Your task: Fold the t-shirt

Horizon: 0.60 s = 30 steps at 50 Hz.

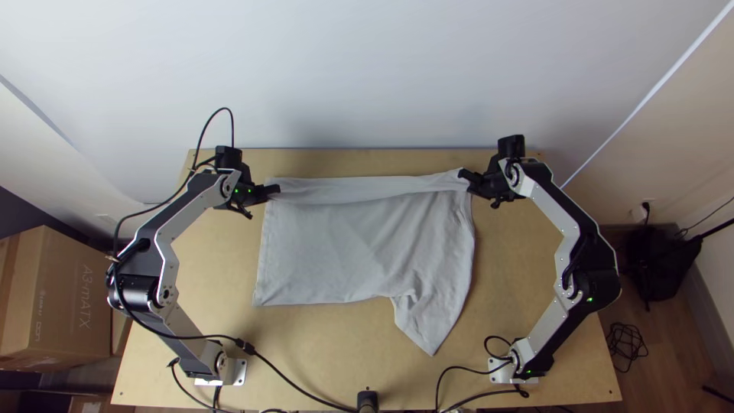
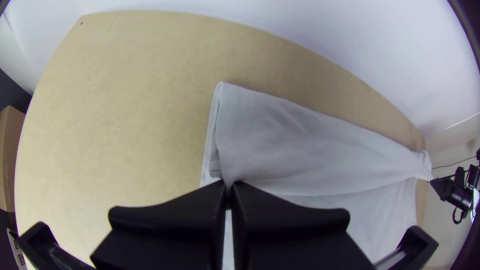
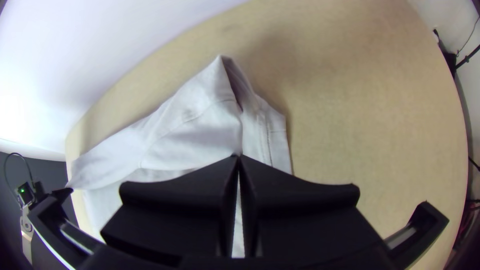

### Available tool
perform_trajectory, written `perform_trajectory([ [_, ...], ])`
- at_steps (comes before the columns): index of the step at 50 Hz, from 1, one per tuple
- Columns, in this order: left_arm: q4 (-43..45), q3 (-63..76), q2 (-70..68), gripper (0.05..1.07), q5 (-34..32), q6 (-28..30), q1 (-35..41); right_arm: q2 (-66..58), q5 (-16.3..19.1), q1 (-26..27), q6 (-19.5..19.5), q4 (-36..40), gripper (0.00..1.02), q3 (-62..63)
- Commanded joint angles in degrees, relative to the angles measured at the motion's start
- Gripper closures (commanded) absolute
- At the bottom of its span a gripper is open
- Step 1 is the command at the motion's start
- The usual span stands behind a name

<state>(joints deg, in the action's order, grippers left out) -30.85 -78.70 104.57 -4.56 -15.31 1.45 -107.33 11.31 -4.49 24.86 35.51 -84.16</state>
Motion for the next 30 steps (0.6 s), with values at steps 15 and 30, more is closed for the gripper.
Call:
perform_trajectory([
  [15,4.0,8.3,-2.3,1.04,-0.5,-2.7,0.9,2.3,-0.2,-0.5,0.4,-4.6,1.0,10.3],
  [30,6.0,11.6,-3.3,0.88,0.4,-2.3,1.7,3.2,-1.4,-0.2,0.2,-6.2,0.83,13.6],
])
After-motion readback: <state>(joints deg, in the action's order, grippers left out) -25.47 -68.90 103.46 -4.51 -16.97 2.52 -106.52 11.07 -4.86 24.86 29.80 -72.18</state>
